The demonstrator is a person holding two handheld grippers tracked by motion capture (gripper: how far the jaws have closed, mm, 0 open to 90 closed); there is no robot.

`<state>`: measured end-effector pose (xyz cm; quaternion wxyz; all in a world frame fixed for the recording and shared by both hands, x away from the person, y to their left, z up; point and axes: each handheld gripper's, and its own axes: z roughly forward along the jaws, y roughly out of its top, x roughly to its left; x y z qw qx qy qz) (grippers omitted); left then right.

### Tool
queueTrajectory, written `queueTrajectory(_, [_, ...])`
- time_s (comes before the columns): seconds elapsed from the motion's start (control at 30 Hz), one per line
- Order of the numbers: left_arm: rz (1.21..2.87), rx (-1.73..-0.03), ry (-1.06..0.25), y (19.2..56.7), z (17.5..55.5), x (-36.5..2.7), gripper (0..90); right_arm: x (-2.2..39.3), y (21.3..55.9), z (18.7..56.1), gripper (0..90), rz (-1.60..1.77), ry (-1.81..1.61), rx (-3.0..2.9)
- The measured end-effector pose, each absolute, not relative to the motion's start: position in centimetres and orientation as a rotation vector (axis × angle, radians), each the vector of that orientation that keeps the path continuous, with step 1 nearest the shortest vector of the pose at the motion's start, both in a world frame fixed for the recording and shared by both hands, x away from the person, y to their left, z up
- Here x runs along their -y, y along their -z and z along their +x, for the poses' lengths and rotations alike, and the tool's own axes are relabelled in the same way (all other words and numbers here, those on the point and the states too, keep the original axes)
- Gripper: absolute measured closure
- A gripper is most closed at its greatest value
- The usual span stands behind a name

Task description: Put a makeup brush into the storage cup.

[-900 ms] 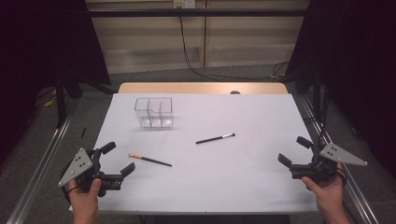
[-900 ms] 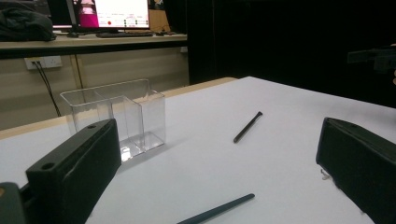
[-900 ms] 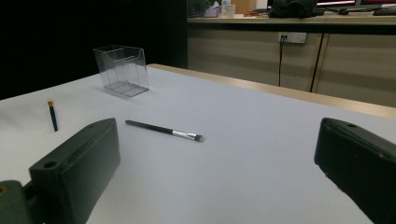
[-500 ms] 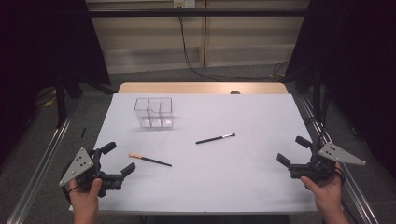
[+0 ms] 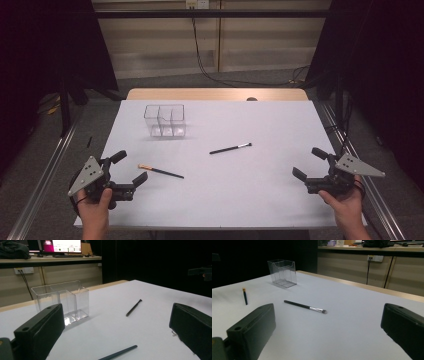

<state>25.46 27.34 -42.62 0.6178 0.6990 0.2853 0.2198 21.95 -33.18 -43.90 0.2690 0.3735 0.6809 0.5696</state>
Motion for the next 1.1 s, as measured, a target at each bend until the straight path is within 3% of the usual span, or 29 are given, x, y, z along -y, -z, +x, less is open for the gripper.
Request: queueTrajectory(1.1, [1.599,-0.703,-0.498,42.5,29.3,-25.0,0.0,33.3,44.0,21.8,0.0,1.001,-1.572,-1.837])
